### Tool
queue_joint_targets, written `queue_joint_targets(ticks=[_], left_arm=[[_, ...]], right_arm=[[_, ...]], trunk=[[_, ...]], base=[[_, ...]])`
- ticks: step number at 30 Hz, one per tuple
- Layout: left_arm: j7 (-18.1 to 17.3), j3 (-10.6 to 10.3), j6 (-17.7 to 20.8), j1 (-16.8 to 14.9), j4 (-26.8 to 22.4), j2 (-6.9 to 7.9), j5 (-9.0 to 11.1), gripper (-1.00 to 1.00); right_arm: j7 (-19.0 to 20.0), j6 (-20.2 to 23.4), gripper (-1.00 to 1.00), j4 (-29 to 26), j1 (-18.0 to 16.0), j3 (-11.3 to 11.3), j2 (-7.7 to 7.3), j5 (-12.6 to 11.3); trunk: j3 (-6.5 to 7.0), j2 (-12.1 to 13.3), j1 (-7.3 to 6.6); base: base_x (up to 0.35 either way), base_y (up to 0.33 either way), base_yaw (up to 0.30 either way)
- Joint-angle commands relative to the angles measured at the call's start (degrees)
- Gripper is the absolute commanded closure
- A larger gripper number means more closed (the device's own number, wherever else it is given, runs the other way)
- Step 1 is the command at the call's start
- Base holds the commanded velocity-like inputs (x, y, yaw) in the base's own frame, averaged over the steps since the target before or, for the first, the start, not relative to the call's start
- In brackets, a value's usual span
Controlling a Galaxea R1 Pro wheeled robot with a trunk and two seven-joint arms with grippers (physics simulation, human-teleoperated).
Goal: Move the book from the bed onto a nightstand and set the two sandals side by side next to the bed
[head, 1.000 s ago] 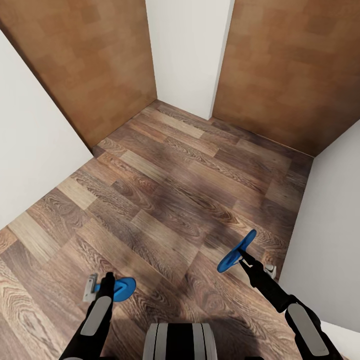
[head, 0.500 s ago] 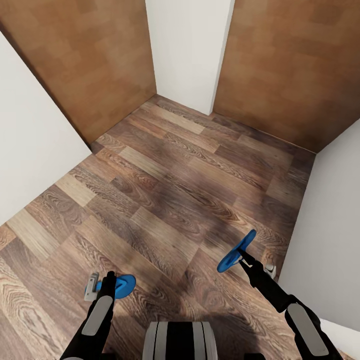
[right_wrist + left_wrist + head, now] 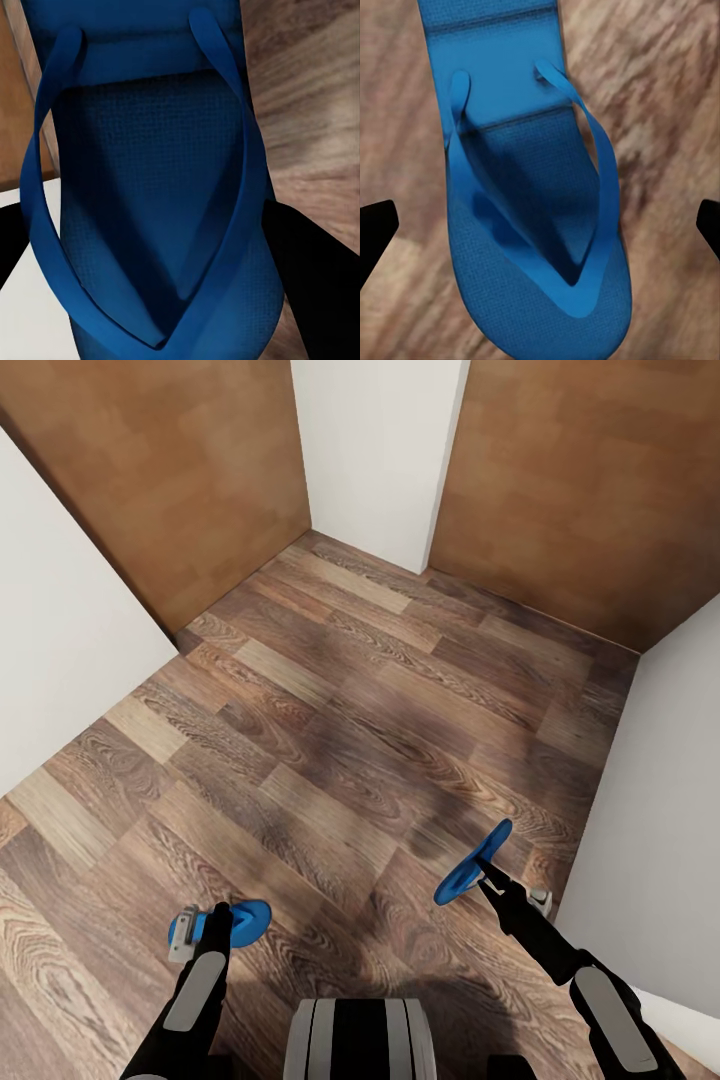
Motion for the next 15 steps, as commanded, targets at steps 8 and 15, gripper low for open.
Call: queue_joint_targets(ticks=[8, 15], left_arm=[[0.1, 0.0, -0.2, 0.0, -0.1, 0.02, 0.6, -1.0], [0.0, 0.0, -0.1, 0.0, 0.0, 0.05, 0.6, -1.0]], right_arm=[[0.0, 0.5, 1.0, 0.0, 0.0, -0.1, 0.07, -0.4], [0.0, 0.5, 1.0, 0.0, 0.0, -0.1, 0.09, -0.4]], trunk=[[-0.03, 0.0, -0.01], [-0.03, 0.0, -0.01]], base=[[0.0, 0.0, 0.0], [0.003, -0.001, 0.0]])
